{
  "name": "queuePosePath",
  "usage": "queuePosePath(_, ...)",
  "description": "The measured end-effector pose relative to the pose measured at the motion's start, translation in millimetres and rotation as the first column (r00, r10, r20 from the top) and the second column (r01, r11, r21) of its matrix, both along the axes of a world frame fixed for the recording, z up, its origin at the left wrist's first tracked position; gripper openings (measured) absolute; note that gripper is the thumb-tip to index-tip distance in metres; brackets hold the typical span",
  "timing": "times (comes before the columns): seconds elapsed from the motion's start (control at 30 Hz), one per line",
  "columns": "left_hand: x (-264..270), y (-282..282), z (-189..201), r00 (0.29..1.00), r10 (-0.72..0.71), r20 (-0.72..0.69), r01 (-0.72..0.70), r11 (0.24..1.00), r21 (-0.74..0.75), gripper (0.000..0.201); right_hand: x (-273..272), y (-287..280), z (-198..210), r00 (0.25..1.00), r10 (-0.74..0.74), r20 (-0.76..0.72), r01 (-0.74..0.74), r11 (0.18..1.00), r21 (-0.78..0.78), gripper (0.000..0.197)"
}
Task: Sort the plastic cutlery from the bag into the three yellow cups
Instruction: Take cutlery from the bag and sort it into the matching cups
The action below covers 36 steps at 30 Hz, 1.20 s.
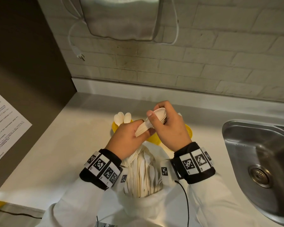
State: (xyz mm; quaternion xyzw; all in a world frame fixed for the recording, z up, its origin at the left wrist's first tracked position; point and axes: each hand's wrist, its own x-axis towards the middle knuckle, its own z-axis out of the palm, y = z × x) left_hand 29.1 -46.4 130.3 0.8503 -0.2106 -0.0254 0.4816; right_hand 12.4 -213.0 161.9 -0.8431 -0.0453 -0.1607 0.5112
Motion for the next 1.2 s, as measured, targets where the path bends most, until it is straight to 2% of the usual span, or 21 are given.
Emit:
queuePosePath(0.07, 0, -2, 0, 1.000, -0.001, 0.028, 0.000, 0.999, 0.037, 0.030, 2, 3, -1, 0.999, 0.013, -0.034, -0.010, 0.994, 0.110, 0.019)
queuePosePath(0.23, 3, 6, 4, 0.993, -0.117, 0.018, 0.117, 0.993, 0.019, 0.034, 4, 2, 1, 0.997, -0.015, 0.081, 0.007, 0.995, 0.099, 0.019)
queuePosePath(0.33, 10, 14, 2, 0.990, -0.131, 0.059, 0.128, 0.990, 0.059, 0.030, 6, 1, 1, 0.996, 0.021, 0.088, -0.033, 0.990, 0.137, 0.022)
queuePosePath(0.43, 15, 19, 1, 0.988, -0.138, 0.068, 0.132, 0.987, 0.090, 0.028, 10, 2, 0, 0.992, 0.104, 0.069, -0.110, 0.990, 0.090, 0.020)
queuePosePath(0.5, 18, 23, 3, 0.989, -0.139, 0.054, 0.133, 0.986, 0.100, 0.025, 16, 1, 1, 0.991, 0.095, 0.097, -0.100, 0.994, 0.042, 0.017)
queuePosePath(0.6, 27, 38, -3, 0.998, -0.047, 0.046, 0.040, 0.989, 0.140, 0.038, 30, -4, -2, 0.991, 0.014, 0.135, -0.022, 0.998, 0.056, 0.014)
queuePosePath(0.67, 37, 54, -13, 0.997, 0.050, 0.051, -0.059, 0.983, 0.173, 0.039, 39, -5, -5, 0.989, -0.018, 0.144, 0.010, 0.998, 0.058, 0.013)
queuePosePath(0.77, 51, 74, -30, 0.986, 0.159, 0.042, -0.164, 0.930, 0.329, 0.041, 48, 4, -6, 0.990, -0.032, 0.141, 0.027, 0.999, 0.036, 0.012)
queuePosePath(0.83, 54, 82, -42, 0.980, 0.199, 0.016, -0.187, 0.886, 0.424, 0.044, 54, 16, -10, 0.992, -0.031, 0.122, 0.030, 0.999, 0.013, 0.011)
queuePosePath(0.9, 55, 86, -54, 0.977, 0.211, 0.017, -0.194, 0.862, 0.468, 0.038, 63, 30, -16, 0.996, -0.024, 0.085, 0.026, 0.999, -0.023, 0.008)
queuePosePath(1.03, 56, 90, -72, 0.981, 0.191, 0.035, -0.187, 0.881, 0.434, 0.018, 81, 55, -31, 0.999, 0.038, -0.035, -0.042, 0.994, -0.104, 0.007)
queuePosePath(1.2, 55, 92, -80, 0.971, 0.224, 0.080, -0.238, 0.908, 0.345, 0.019, 91, 76, -49, 0.986, 0.075, -0.149, -0.107, 0.970, -0.217, 0.013)
